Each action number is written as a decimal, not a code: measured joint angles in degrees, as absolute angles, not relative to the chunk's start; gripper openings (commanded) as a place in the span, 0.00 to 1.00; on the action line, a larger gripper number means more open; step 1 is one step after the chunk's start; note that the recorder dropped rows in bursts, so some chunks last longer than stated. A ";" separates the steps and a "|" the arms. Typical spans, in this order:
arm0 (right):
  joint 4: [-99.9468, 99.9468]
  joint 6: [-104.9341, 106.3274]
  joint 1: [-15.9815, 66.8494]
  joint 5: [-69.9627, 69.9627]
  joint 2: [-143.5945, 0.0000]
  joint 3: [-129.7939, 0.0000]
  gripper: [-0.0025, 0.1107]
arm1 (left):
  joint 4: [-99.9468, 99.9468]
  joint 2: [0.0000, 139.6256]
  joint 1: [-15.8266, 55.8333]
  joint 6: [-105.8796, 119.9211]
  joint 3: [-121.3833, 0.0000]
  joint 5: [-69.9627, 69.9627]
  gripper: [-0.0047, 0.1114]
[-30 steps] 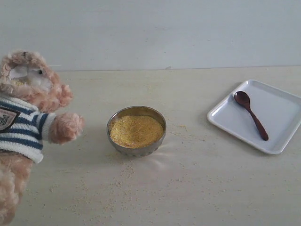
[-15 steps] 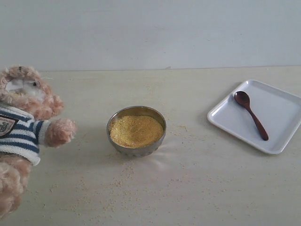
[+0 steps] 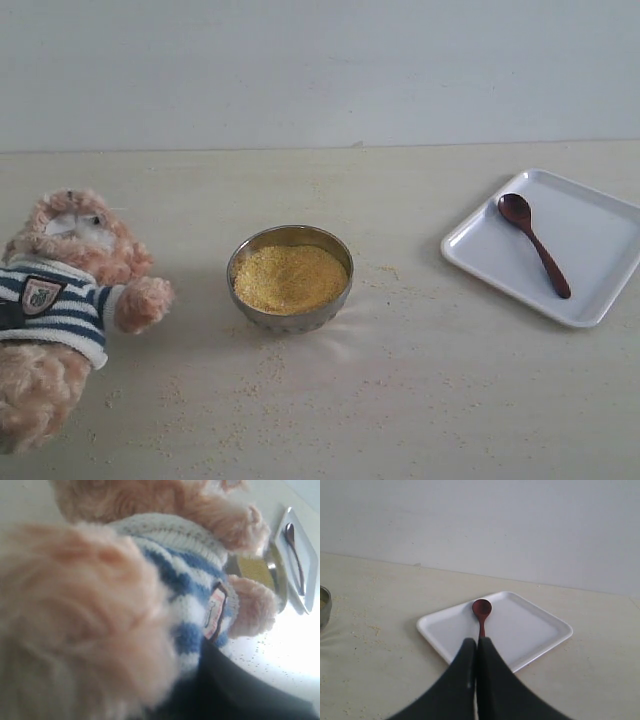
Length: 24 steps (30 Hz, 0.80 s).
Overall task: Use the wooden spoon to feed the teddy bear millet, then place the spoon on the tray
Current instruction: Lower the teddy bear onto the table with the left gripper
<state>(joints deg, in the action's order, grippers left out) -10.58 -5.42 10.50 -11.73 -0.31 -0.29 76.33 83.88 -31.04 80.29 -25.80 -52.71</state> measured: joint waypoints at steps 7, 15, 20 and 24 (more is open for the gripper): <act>-10.58 -5.42 10.50 -11.73 -0.31 -0.29 0.02 | 78.93 89.51 -28.45 84.28 -25.91 -48.50 0.11; -10.58 -5.42 10.50 -11.73 -0.31 -0.29 0.02 | 80.87 90.16 -28.22 85.56 -25.91 -46.74 0.54; -10.58 -5.42 10.50 -11.73 -0.31 -0.29 0.02 | 81.75 90.16 -28.20 85.56 -25.91 -47.16 0.54; -10.58 -5.42 10.50 -11.73 -0.31 -0.29 0.02 | 82.06 90.16 -28.07 84.90 -25.91 -48.33 0.54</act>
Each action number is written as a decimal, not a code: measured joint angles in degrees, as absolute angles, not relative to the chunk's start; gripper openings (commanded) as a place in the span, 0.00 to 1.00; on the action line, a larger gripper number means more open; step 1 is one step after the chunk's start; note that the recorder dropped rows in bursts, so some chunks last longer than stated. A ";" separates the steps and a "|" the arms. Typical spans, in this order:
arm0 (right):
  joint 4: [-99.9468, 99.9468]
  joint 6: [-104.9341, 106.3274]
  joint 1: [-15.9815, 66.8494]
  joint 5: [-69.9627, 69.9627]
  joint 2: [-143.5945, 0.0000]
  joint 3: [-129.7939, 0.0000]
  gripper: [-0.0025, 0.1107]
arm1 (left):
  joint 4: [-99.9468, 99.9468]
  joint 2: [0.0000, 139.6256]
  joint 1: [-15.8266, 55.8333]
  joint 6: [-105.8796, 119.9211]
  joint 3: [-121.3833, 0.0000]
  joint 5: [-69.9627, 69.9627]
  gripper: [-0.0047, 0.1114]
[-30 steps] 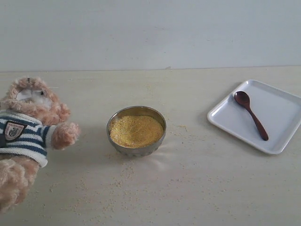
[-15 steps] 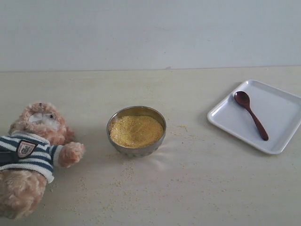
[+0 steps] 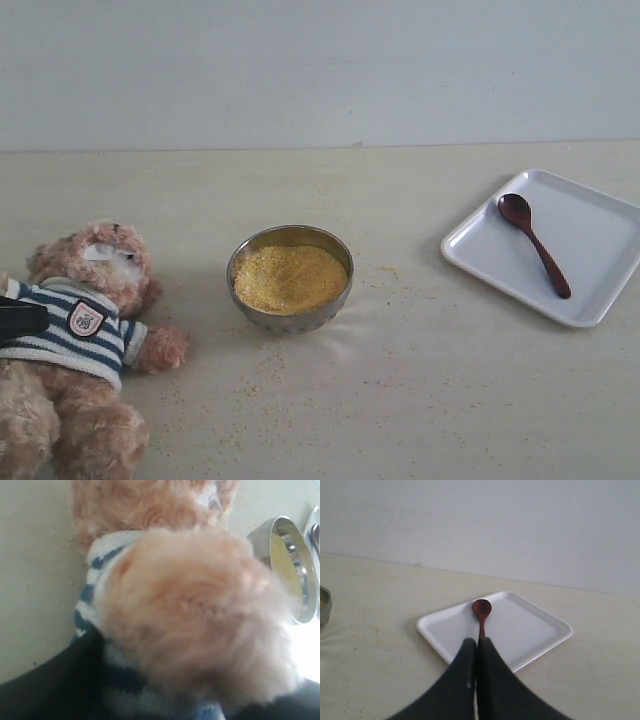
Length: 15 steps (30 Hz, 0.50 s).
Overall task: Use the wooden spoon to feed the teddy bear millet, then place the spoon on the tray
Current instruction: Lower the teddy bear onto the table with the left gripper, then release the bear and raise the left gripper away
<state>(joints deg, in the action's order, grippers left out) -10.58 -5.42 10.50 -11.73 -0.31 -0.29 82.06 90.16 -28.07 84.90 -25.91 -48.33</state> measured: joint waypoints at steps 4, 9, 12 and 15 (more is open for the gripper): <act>-10.58 -5.42 10.50 -11.73 -0.31 -0.29 0.02 | 81.89 89.10 -28.07 83.68 -25.91 -49.36 0.54; -10.58 -5.42 10.50 -11.73 -0.31 -0.29 0.02 | 80.11 82.65 -29.33 81.51 -25.91 -49.87 0.54; -10.58 -5.42 10.50 -11.73 -0.31 -0.29 0.02 | 76.59 76.77 -31.77 77.57 -26.73 -49.98 0.54; -10.58 -5.42 10.50 -11.73 -0.31 -0.29 0.02 | 73.29 71.71 -33.34 72.43 -28.21 -49.85 0.53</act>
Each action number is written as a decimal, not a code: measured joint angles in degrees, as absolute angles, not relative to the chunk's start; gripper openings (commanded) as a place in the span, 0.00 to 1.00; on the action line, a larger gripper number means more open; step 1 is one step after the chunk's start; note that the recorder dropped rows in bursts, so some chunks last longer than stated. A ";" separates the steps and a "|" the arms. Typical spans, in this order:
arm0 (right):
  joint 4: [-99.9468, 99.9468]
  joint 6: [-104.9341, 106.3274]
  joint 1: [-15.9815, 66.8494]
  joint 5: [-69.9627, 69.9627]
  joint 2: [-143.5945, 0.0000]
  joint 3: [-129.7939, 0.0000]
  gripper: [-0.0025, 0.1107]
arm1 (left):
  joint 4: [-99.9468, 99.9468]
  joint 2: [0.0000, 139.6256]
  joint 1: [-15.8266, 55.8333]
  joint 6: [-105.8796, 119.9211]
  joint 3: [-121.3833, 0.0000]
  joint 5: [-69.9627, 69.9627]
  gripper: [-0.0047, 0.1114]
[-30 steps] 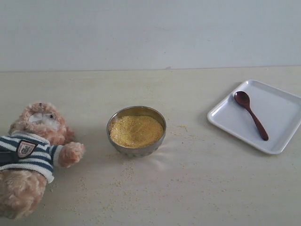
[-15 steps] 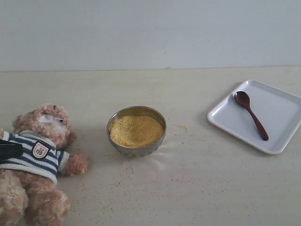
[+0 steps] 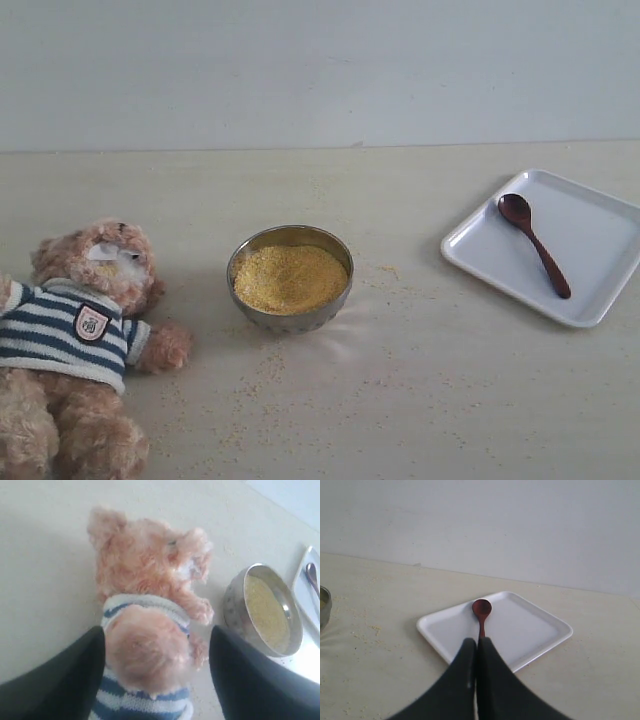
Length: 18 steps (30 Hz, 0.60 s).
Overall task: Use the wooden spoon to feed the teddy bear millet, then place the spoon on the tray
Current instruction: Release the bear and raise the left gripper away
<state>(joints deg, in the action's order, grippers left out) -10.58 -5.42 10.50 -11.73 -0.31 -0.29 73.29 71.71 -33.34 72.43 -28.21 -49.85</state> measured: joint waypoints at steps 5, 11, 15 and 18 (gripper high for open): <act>-10.58 -5.42 10.50 -11.73 -0.31 -0.29 0.02 | 71.71 65.24 -33.56 67.91 -29.04 -52.33 0.37; -10.58 -5.42 10.50 -11.73 -0.31 -0.29 0.02 | 75.90 55.06 -33.66 64.56 -29.04 -55.67 0.08; -10.58 -5.42 10.50 -11.73 -0.31 -0.29 0.02 | 81.17 47.35 -33.66 64.36 -29.04 -57.12 0.08; -10.58 -5.42 10.50 -11.73 -0.31 -0.29 0.02 | 83.93 42.80 -33.66 64.26 -29.04 -58.67 0.08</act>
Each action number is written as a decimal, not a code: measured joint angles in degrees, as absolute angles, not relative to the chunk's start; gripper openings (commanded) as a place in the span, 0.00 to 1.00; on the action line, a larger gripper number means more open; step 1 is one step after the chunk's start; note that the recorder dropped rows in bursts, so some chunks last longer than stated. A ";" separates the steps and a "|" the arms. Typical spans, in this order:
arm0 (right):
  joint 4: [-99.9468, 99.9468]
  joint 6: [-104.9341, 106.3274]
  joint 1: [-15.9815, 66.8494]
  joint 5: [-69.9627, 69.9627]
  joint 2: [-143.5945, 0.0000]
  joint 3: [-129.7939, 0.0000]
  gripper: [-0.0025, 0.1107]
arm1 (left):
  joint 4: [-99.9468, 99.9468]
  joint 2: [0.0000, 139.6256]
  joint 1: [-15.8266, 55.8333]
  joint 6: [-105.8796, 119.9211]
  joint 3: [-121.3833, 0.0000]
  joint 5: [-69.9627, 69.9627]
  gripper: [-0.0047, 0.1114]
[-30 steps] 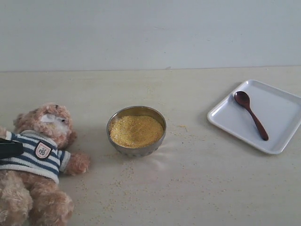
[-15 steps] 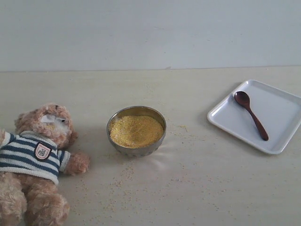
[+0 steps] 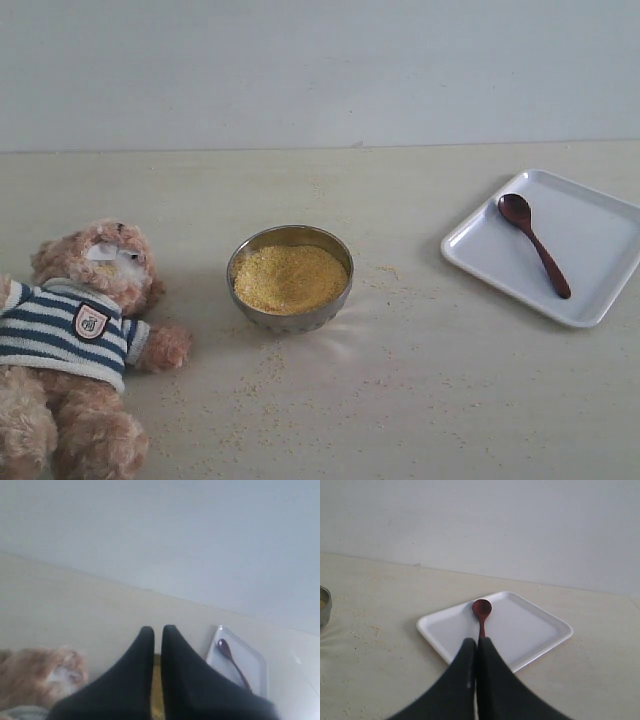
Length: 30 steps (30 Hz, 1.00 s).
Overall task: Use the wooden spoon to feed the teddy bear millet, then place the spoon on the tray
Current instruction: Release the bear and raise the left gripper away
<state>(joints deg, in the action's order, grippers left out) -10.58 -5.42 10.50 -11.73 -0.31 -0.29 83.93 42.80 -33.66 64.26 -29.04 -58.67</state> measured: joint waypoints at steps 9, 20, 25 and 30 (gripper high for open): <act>-10.58 -5.42 10.50 -11.73 -0.31 -0.29 0.02 | 89.21 40.82 -33.66 64.15 -29.13 -66.49 0.08; -10.58 -5.42 10.50 -11.73 -0.31 -0.29 0.02 | 93.46 40.82 -33.55 64.15 -29.13 -68.46 0.08; -10.58 -5.42 10.50 -11.73 -0.31 -0.29 0.02 | 93.56 40.82 -33.55 64.15 -29.13 -68.46 0.08; -10.58 -5.42 10.50 -11.73 -0.31 -0.29 0.02 | 93.33 38.00 -33.15 64.15 -29.13 -65.75 0.08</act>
<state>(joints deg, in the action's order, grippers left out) -10.58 -5.42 10.50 -11.73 -0.31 -0.29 93.33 38.00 -33.15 64.15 -29.13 -65.75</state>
